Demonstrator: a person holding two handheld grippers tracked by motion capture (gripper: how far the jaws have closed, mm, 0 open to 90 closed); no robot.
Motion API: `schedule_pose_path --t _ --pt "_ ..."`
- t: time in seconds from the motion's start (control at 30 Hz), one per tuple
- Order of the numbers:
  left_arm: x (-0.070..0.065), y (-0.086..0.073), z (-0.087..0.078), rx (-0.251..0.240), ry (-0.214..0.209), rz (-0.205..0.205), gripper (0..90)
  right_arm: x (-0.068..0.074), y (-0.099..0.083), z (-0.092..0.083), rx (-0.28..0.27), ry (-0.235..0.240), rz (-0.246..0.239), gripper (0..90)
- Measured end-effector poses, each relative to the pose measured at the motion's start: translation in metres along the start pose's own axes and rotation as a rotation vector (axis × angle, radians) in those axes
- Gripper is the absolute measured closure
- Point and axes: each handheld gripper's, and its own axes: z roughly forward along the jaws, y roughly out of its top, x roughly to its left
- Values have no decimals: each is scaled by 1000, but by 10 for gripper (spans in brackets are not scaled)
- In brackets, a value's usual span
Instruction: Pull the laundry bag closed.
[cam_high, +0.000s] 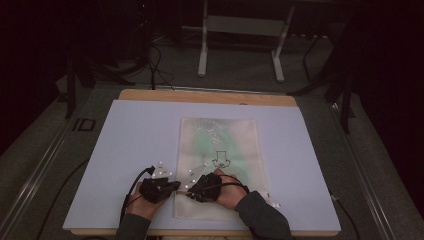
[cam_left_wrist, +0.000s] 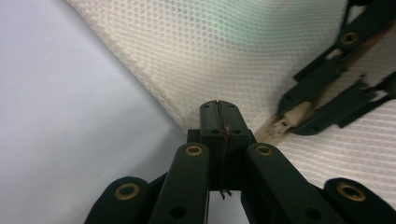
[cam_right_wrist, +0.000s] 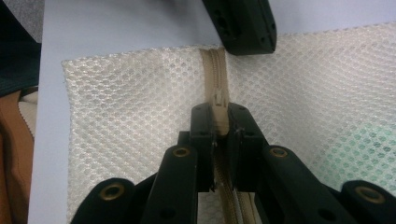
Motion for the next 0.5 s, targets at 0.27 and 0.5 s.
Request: schedule_pose_path --t 0.27,0.5 --pt "-7 -2 -1 6 -39 3 893 0 -1 0 -4 1 9 823" --pt "-7 -4 2 22 -39 7 893 1 1 0 8 -7 -10 823"
